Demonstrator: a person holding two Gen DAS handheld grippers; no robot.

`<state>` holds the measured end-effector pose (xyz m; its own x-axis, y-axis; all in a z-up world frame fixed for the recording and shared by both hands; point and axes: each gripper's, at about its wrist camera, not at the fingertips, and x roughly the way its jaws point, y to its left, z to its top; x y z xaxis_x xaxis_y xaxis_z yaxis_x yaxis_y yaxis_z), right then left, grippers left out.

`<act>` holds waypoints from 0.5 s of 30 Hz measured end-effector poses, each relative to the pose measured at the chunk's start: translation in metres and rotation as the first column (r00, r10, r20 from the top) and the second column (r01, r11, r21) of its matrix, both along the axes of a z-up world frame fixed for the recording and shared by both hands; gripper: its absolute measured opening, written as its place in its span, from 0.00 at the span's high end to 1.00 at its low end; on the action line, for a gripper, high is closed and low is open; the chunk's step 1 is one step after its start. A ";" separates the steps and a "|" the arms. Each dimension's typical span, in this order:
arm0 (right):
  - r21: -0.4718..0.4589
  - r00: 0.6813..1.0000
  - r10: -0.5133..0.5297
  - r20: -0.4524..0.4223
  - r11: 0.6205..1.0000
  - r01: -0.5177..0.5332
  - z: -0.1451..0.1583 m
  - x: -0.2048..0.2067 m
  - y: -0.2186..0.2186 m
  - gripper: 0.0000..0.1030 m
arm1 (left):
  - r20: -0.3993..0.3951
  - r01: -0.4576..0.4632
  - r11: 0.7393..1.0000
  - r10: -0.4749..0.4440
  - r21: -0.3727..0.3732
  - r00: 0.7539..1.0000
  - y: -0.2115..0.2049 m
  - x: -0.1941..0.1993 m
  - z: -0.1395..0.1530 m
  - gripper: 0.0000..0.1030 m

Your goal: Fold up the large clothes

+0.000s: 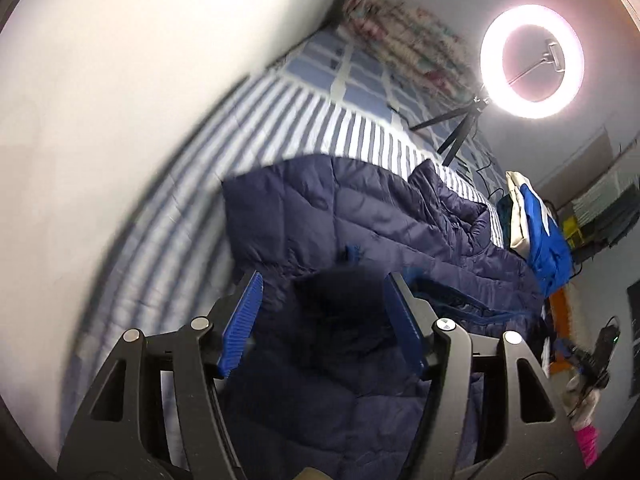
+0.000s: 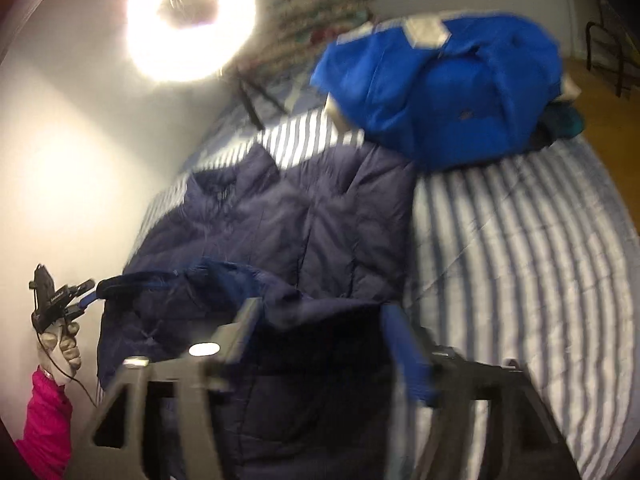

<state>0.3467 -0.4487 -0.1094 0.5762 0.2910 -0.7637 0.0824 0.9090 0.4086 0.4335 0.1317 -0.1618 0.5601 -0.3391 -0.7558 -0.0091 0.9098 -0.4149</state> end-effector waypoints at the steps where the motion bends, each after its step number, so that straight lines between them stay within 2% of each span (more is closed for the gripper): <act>1: 0.001 1.000 -0.007 0.014 1.000 0.007 0.002 -0.002 -0.004 0.27 | 0.016 0.014 0.999 -0.015 0.031 1.000 0.002 -0.002 0.001 0.38; 3: 0.012 1.000 -0.003 0.028 1.000 0.003 0.000 -0.007 -0.012 0.27 | 0.004 0.063 0.994 -0.063 0.087 0.998 -0.001 -0.001 -0.006 0.38; 6: -0.035 1.000 0.019 0.010 0.999 -0.018 -0.009 -0.001 -0.005 0.27 | -0.082 0.159 0.979 -0.150 0.129 0.985 -0.019 0.009 -0.029 0.38; 8: -0.049 0.999 0.040 0.003 0.998 -0.039 -0.014 0.006 0.004 0.27 | -0.097 0.182 0.968 -0.167 0.172 0.981 -0.031 0.016 -0.037 0.38; 13: -0.083 0.995 0.090 -0.032 0.992 -0.092 -0.029 0.028 0.023 0.30 | -0.112 0.192 0.956 -0.170 0.221 0.979 -0.053 0.034 -0.052 0.38; 14: -0.106 0.994 0.105 -0.040 0.988 -0.109 -0.031 0.033 0.029 0.30 | -0.108 0.203 0.948 -0.181 0.245 0.978 -0.057 0.036 -0.052 0.40; 15: -0.121 0.993 0.110 -0.043 0.986 -0.115 -0.032 0.035 0.030 0.30 | -0.105 0.213 0.943 -0.192 0.256 0.976 -0.060 0.037 -0.052 0.48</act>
